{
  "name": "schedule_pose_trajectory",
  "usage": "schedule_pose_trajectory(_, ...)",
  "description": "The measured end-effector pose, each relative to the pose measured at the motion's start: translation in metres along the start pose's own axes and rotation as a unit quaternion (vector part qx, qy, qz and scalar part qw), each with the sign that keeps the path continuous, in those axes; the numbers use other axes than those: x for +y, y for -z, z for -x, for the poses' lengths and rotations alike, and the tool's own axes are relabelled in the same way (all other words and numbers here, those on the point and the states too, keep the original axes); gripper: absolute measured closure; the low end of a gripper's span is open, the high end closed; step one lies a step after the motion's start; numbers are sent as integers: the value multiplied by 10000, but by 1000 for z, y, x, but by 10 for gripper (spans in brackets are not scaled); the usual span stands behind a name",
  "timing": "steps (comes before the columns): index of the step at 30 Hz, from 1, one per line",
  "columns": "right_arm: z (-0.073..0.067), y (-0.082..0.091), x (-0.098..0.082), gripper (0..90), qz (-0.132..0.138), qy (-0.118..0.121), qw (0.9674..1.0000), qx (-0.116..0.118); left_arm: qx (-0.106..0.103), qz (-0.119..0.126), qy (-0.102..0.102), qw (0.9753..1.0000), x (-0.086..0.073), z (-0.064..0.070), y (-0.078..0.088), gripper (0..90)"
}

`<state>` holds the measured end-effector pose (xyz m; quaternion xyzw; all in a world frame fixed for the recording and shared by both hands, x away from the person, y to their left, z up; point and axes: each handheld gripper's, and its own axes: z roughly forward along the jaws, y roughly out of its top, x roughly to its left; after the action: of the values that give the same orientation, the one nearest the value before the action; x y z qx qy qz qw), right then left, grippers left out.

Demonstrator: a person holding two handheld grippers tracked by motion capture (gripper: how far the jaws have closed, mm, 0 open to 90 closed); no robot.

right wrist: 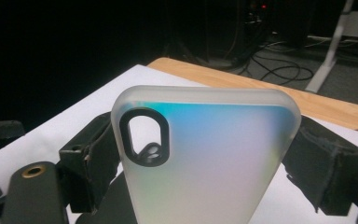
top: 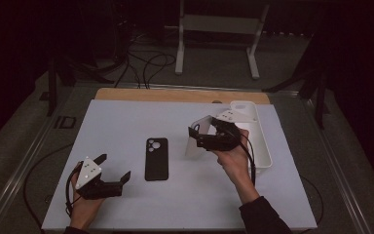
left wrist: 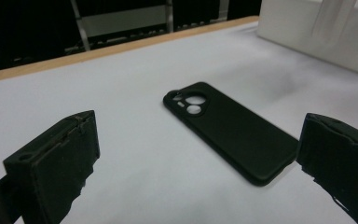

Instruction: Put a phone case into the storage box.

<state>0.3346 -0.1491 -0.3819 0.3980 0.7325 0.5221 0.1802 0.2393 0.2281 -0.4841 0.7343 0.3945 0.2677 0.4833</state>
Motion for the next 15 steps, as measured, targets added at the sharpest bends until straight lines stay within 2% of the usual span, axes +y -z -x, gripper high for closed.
schedule_pose_trajectory(15, 21, 6, 12, 167, 79, -18, 9996, -270, 64, 10, 148, 9999, -2, -4, 1, 0)
